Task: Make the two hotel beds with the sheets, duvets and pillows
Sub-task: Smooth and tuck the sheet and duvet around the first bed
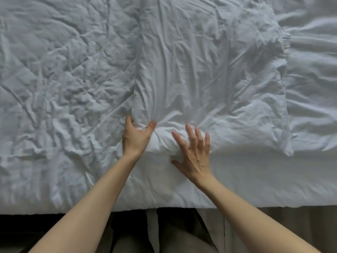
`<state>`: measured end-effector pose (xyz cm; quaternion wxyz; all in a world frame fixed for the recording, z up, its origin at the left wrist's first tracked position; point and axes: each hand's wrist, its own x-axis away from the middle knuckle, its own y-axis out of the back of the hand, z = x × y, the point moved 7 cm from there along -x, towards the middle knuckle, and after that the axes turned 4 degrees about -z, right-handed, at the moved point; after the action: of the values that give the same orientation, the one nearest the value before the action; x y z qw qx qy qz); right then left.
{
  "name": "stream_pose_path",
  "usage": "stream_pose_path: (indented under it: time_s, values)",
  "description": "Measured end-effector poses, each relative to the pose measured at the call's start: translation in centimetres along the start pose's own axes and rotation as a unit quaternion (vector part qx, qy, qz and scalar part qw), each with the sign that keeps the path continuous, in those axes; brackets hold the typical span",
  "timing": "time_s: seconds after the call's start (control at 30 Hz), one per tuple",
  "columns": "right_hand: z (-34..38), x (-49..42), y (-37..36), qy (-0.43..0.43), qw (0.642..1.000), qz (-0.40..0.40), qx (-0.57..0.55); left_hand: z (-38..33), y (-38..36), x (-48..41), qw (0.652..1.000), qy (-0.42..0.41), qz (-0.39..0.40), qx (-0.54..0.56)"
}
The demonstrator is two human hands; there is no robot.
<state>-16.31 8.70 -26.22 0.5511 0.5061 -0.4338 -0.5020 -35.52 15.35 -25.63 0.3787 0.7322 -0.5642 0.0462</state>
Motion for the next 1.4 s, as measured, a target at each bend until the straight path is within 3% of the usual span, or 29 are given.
stream_pose_path:
  time_s: [0.23,0.37,0.57,0.8,0.93,1.07,1.17,1.27,1.4]
  values:
    - [5.0,-4.1,6.1,-0.119,0.982,-0.139,-0.036,-6.3,4.5,0.9,0.995,-0.057,0.048,0.066]
    - [6.6,-6.1,13.0,-0.073,0.978,-0.193,-0.037,-10.0,7.3,1.7,0.987,-0.071,0.074,0.123]
    - [10.4,-6.3,22.6,-0.014,0.978,-0.209,0.006,-13.7,12.8,4.4,0.969,-0.096,0.111,0.199]
    - [16.9,-4.1,26.0,0.018,0.978,-0.205,-0.026,-12.8,20.8,7.7,0.961,-0.117,0.12,0.221]
    - [24.7,-3.9,26.0,0.076,0.97,-0.216,-0.08,-9.7,29.0,6.4,0.972,-0.138,0.066,0.18]
    - [33.9,-3.3,20.2,0.105,0.973,-0.111,-0.17,-2.4,36.5,4.1,0.989,-0.111,-0.013,0.098]
    - [38.2,-2.1,12.3,0.147,0.972,0.111,-0.146,6.4,37.8,2.0,0.999,-0.023,-0.017,-0.035]
    - [36.9,-0.1,6.3,0.145,0.935,0.318,-0.057,14.5,36.9,1.7,0.988,0.068,0.041,-0.129]
    - [33.2,-0.3,5.8,0.096,0.93,0.346,-0.076,14.7,37.3,1.9,0.987,0.062,0.003,-0.151]
